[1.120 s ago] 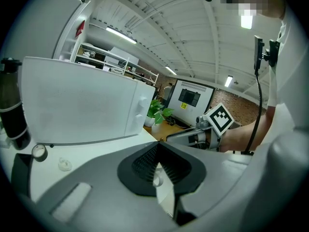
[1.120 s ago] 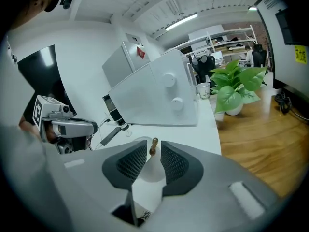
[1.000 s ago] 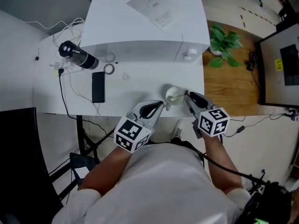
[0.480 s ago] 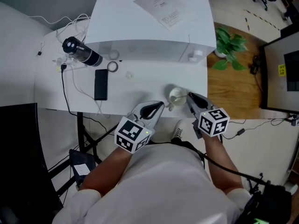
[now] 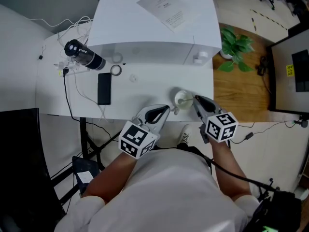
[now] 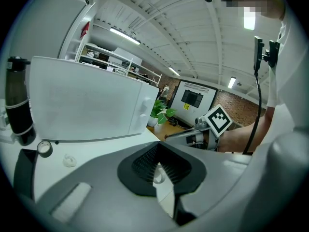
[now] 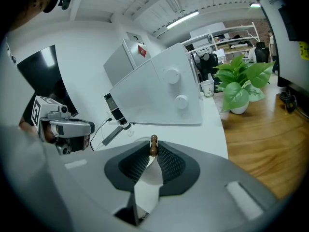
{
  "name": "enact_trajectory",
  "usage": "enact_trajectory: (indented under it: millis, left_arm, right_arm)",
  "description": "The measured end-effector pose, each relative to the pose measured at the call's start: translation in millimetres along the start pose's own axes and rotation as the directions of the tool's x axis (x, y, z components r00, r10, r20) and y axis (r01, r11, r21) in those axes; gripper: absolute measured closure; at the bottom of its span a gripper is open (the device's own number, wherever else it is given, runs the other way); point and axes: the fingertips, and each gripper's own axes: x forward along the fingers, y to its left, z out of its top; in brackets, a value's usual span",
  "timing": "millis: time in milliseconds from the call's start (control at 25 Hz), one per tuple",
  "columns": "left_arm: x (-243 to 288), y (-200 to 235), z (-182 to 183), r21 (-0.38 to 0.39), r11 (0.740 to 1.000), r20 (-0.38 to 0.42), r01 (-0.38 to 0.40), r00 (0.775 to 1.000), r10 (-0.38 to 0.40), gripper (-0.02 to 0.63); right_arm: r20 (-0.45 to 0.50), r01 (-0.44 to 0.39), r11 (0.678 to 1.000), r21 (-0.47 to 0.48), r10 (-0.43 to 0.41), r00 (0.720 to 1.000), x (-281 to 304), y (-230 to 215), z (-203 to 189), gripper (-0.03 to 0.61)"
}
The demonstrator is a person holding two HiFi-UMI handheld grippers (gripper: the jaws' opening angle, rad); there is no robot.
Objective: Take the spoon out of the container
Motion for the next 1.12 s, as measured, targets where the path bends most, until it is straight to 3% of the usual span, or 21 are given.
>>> enact_trajectory:
  millis: [1120]
  left_arm:
    - [-21.7, -14.8, 17.4, 0.052, 0.999, 0.065, -0.001, 0.998, -0.002, 0.609]
  right_arm:
    - [0.144, -0.01, 0.999, -0.041, 0.016, 0.989, -49.7, 32.2, 46.5, 0.522]
